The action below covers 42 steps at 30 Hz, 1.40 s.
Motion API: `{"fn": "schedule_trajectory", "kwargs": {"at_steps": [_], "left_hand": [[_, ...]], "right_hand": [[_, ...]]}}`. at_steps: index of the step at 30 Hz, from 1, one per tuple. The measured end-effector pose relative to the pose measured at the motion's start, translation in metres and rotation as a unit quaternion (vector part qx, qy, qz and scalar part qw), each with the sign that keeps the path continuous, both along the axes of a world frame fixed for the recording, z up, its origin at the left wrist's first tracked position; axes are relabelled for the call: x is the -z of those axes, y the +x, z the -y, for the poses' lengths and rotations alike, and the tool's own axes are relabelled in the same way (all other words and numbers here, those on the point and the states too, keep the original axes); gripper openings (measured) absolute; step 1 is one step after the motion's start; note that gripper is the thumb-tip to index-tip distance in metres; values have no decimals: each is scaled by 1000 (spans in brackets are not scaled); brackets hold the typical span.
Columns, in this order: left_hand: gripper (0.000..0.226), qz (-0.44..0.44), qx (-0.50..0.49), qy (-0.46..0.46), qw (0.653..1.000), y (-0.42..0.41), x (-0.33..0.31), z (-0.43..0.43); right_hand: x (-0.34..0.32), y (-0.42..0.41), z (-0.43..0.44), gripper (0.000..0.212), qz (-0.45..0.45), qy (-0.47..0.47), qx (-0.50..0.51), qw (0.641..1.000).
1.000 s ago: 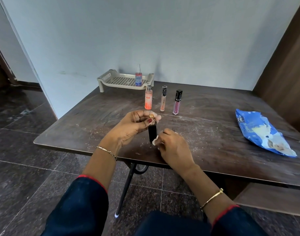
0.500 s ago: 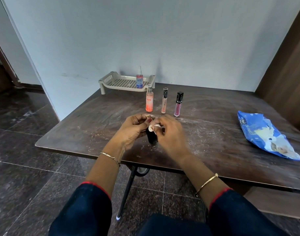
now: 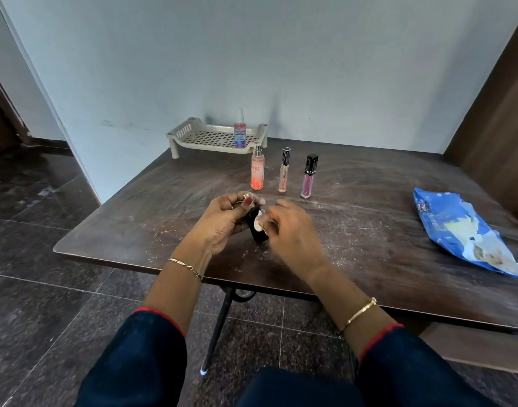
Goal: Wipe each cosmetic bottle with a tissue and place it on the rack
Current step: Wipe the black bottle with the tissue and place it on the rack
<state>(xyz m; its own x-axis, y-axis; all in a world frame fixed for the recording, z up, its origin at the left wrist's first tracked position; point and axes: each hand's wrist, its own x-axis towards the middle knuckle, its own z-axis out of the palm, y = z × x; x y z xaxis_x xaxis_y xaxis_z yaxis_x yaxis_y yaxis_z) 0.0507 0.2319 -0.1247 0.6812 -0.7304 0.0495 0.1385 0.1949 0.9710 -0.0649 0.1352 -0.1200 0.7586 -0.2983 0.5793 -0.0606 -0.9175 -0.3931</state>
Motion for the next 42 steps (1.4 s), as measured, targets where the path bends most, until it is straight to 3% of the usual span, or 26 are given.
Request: {"fn": "schedule_trajectory", "kwargs": {"at_steps": [5, 14, 16, 18, 21, 24, 27, 31, 35, 39, 42], "left_hand": [[10, -17, 1, -3, 1000, 4, 3, 0], [11, 11, 30, 13, 999, -2, -2, 4], [14, -13, 45, -14, 999, -6, 0, 2], [17, -42, 69, -52, 995, -9, 3, -2], [19, -69, 91, -91, 989, -13, 3, -3], [20, -97, 95, -122, 983, -17, 2, 1], [18, -115, 109, -152, 976, -22, -1, 5], [16, -115, 101, -173, 973, -28, 0, 8], [17, -129, 72, -211, 966, -30, 6, 8], [16, -123, 77, -233, 962, -25, 6, 2], [17, -143, 92, -247, 954, -26, 6, 0]], "right_hand": [[-3, 11, -3, 13, 22, -34, -2, 999], [11, -26, 4, 12, -143, -20, 7, 990], [1, -30, 9, 10, -100, 43, 32, 994], [-13, -31, 16, 13, -37, 175, 50, 983], [-36, -30, 25, 16, 21, 377, 33, 926], [-50, -28, 26, 20, 26, 423, -12, 906], [-49, -23, 12, 22, -12, 387, -43, 921], [-33, -16, -3, 14, 20, 224, 16, 974], [-26, -26, -7, 9, 24, 113, 43, 992], [-6, -40, -6, 21, 19, 104, 60, 993], [-1, -43, -4, 18, 45, 134, 61, 988]]}}
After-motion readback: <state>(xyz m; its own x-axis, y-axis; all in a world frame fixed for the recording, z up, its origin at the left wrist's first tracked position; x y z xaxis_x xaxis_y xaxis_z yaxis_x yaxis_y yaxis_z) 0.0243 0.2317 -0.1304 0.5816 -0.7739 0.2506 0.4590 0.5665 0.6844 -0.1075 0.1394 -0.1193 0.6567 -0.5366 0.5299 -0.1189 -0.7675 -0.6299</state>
